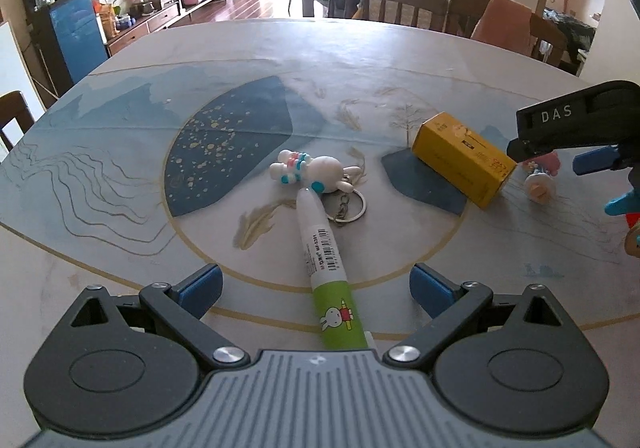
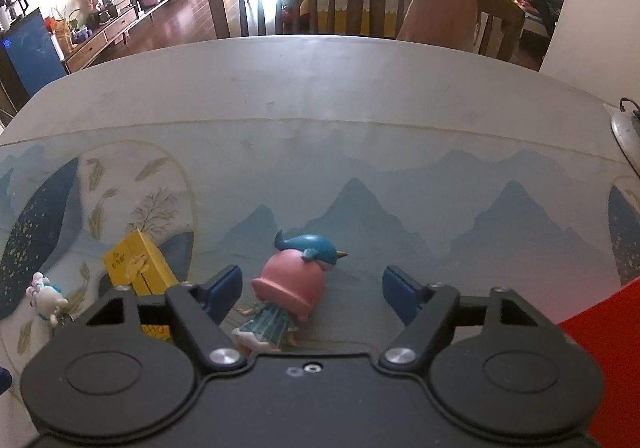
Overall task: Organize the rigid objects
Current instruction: 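Grasp the pink figurine with the right tool while the left tool grasps the white glue stick, then carry the pink figurine and white glue stick over the cardboard box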
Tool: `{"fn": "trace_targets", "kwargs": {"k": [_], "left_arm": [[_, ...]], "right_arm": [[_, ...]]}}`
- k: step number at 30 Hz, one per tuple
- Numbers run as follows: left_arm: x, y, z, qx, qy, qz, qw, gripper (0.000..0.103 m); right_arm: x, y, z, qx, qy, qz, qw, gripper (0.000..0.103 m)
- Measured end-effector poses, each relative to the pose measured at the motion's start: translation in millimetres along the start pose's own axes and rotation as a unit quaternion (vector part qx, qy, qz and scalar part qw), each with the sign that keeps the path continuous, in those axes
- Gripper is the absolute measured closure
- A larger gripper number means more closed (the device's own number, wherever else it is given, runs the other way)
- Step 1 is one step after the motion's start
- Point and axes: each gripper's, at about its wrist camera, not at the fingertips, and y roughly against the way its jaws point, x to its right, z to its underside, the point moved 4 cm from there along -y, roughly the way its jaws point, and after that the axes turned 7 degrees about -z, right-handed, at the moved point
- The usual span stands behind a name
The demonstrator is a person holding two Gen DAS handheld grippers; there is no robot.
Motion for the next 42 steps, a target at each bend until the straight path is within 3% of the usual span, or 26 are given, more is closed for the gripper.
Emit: {"fn": "trace_targets", "kwargs": {"k": [2, 8, 14, 17, 21, 28, 42], "left_arm": [[-0.6, -0.4, 0.5, 0.003, 0.002, -0.003, 1.0, 0.003], [1.3, 1.7, -1.4, 0.015, -0.005, 0.008, 0.9998, 0.017], [-4.7, 4.7, -7.0, 0.015, 0.006, 0.009, 0.9998, 0.05], [-8.4, 4.2, -9.0, 0.016, 0.006, 0.012, 0.9998, 0.069], [-12.0, 3.5, -10.5, 0.012, 0.007, 0.027, 0.9995, 0.083], [-18.2, 5.9, -12.7, 0.002, 0.01, 0.047, 0.9988, 0.086], [-19.0, 47.0, -26.4, 0.015, -0.01, 0.095, 0.9953, 0.086]], "right_arm": [[-1.1, -1.6, 0.5, -0.002, 0.003, 0.002, 1.0, 0.032], [-5.7, -1.8, 2.1, 0.005, 0.005, -0.002, 1.0, 0.044], [-7.6, 2.5, 3.0, 0.008, -0.003, -0.017, 1.0, 0.065], [-7.8, 4.2, 3.4, 0.007, -0.009, -0.022, 1.0, 0.066], [-7.3, 8.6, 5.3, 0.009, -0.012, -0.024, 1.0, 0.066], [-6.7, 34.9, 11.2, 0.021, -0.019, -0.028, 0.999, 0.066], [-15.6, 126.5, 33.7, 0.054, -0.021, -0.072, 0.996, 0.066]]}}
